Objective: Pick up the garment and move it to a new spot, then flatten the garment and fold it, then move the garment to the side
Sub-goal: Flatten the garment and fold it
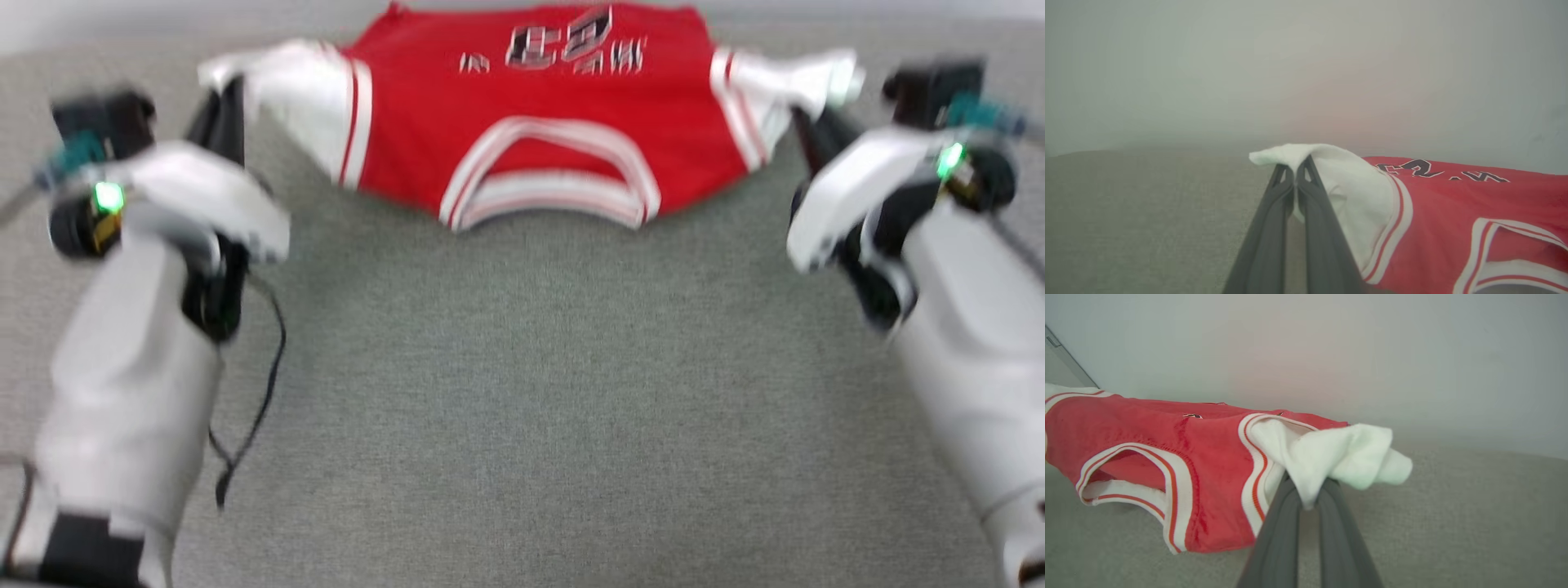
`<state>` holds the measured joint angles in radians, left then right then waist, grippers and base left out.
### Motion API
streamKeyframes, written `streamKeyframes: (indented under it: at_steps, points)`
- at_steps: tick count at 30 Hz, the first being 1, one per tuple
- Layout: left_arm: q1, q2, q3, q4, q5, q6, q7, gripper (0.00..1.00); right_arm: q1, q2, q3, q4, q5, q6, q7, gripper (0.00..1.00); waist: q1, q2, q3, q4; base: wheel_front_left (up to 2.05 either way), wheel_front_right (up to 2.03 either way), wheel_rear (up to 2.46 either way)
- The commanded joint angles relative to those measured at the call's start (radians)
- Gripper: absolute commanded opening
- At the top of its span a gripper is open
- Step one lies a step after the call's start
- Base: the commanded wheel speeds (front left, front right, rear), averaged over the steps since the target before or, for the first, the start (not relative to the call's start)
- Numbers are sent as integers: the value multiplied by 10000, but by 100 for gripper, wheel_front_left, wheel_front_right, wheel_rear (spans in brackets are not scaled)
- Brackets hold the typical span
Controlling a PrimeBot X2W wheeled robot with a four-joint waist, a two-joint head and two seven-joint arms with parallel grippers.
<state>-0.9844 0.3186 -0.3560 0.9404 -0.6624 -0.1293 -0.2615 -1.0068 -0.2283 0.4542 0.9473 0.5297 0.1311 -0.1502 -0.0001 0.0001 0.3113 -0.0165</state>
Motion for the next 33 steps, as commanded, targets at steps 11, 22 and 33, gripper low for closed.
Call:
streamKeyframes:
  at_steps: [11,22,33]
  points:
    - [5843,347,1294,-3439,220,871,-39,0,4374,-821,635,-1845,774,-7,-185,0,1,-1,-2569,-160,0,0,0]
    - [10401,699,1574,-6922,-48,2286,560,0,8628,-1161,-872,-4846,8,-8,791,0,1,-1,-3436,-190,0,0,0]
    - [12320,787,1378,-8952,45,3217,1260,0,11587,-345,-2835,-7416,-1303,-8,3034,100,1,-1,-3385,-40,0,0,0]
